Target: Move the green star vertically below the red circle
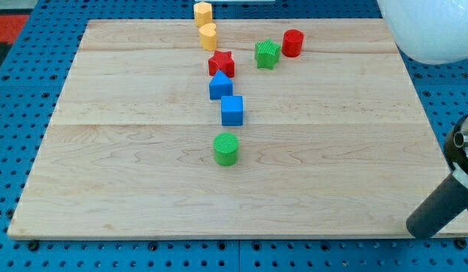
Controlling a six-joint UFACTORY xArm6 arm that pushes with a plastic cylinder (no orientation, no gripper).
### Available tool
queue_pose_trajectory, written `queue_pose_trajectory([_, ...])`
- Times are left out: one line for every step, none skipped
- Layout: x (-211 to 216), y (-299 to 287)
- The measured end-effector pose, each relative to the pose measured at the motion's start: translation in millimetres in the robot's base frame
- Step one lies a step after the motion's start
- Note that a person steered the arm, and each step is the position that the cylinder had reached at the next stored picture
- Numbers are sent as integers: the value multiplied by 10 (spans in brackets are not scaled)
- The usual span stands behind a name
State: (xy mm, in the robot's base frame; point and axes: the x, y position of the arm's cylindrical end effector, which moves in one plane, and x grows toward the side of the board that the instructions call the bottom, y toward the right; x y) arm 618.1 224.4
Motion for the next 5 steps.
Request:
queue_pose_trajectory([0,0])
queue_pose_trajectory([6,-26])
queue_pose_trajectory([6,-52])
queue_pose_trajectory([-288,-111])
queue_pose_trajectory([-893,-246])
